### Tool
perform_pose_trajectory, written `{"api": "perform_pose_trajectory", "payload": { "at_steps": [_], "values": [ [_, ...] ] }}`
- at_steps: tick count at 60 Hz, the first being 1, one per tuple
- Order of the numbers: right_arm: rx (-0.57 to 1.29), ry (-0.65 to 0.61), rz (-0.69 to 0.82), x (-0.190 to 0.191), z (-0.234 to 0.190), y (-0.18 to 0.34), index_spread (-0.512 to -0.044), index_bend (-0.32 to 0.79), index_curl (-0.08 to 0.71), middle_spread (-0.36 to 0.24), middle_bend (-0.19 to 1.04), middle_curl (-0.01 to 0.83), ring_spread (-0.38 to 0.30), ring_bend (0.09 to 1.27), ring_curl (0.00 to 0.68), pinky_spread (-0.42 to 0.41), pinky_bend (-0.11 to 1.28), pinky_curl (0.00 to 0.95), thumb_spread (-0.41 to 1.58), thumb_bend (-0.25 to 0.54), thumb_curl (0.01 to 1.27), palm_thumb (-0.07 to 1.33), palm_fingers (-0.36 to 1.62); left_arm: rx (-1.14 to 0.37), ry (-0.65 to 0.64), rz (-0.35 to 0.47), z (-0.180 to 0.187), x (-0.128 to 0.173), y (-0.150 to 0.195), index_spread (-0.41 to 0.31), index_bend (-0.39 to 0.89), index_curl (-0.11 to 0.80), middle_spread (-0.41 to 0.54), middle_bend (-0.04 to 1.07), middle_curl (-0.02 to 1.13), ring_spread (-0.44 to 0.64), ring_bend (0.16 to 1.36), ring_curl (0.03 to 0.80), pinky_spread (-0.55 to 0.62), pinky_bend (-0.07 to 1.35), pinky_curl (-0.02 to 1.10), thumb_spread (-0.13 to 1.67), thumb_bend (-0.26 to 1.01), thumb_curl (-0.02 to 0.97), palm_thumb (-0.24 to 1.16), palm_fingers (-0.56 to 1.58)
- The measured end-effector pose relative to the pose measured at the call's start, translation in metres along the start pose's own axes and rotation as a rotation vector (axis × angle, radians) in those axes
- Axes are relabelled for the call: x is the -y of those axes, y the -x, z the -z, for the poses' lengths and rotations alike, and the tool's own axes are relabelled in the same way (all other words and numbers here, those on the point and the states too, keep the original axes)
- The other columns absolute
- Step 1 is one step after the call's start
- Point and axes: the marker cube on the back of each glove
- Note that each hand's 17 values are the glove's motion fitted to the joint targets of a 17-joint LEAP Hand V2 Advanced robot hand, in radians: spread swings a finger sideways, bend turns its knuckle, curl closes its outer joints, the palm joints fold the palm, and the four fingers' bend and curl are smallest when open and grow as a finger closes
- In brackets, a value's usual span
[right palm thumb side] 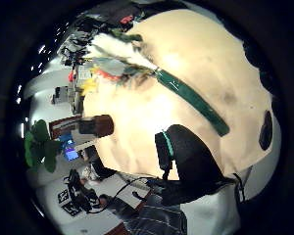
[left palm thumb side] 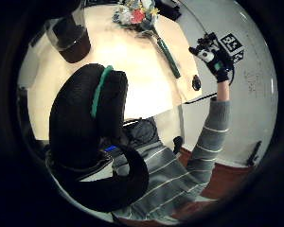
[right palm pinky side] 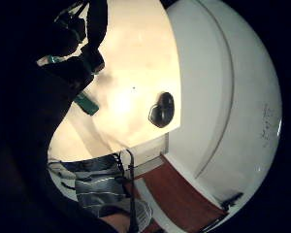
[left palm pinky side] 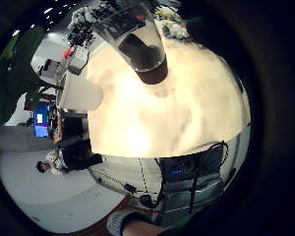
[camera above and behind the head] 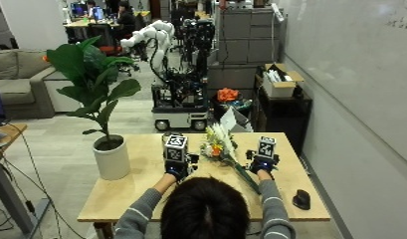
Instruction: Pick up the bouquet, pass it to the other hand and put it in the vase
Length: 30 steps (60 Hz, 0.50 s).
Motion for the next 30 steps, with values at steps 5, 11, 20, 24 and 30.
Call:
{"api": "perform_pose_trajectory", "payload": {
  "at_steps": [5, 11, 20, 24, 30],
  "values": [
    [-0.029, -0.005, 0.088, 0.016, -0.034, 0.001, -0.183, 0.07, 0.101, 0.051, 0.27, 0.39, 0.034, 0.68, 0.365, 0.183, 0.71, 0.36, 1.12, -0.018, 0.32, 0.55, 0.54, 0.006, -0.01, 0.007, -0.008, 0.008, 0.003, -0.091, 0.18, 0.411, 0.075, 0.16, 0.31, 0.18, 0.37, 0.293, 0.26, 0.2, 0.34, 1.26, -0.01, 0.267, 0.24, 0.45],
    [-0.043, 0.01, 0.122, 0.032, -0.064, 0.001, -0.19, 0.07, 0.106, 0.045, 0.26, 0.392, 0.019, 0.69, 0.367, 0.163, 0.69, 0.356, 1.11, -0.025, 0.32, 0.54, 0.55, 0.03, 0.021, 0.017, -0.008, 0.0, 0.006, -0.091, 0.18, 0.413, 0.077, 0.16, 0.31, 0.18, 0.37, 0.296, 0.26, 0.2, 0.34, 1.26, -0.01, 0.268, 0.24, 0.45],
    [-0.106, 0.094, 0.071, 0.032, -0.093, 0.0, -0.201, 0.11, 0.13, 0.029, 0.26, 0.397, -0.005, 0.67, 0.364, 0.14, 0.64, 0.343, 1.1, -0.02, 0.32, 0.55, 0.59, 0.011, 0.016, 0.026, -0.013, 0.005, 0.01, -0.091, 0.18, 0.417, 0.078, 0.16, 0.31, 0.18, 0.37, 0.3, 0.26, 0.2, 0.35, 1.27, -0.01, 0.27, 0.24, 0.45],
    [-0.168, -0.016, 0.025, 0.037, -0.093, -0.002, -0.218, 0.2, 0.182, 0.007, 0.26, 0.397, -0.028, 0.61, 0.349, 0.125, 0.56, 0.324, 1.1, -0.006, 0.33, 0.59, 0.68, 0.01, 0.015, 0.03, -0.019, 0.012, 0.013, -0.09, 0.18, 0.42, 0.078, 0.16, 0.32, 0.18, 0.37, 0.302, 0.26, 0.2, 0.35, 1.27, -0.01, 0.27, 0.24, 0.44],
    [-0.202, -0.027, 0.027, 0.035, -0.094, 0.004, -0.208, 0.26, 0.246, -0.045, 0.3, 0.416, -0.104, 0.55, 0.334, -0.003, 0.44, 0.289, 1.12, 0.063, 0.36, 0.77, 0.99, 0.028, 0.032, 0.041, -0.022, 0.014, 0.017, -0.091, 0.18, 0.421, 0.078, 0.16, 0.32, 0.18, 0.37, 0.303, 0.26, 0.2, 0.35, 1.27, -0.01, 0.27, 0.24, 0.44]
  ]
}}
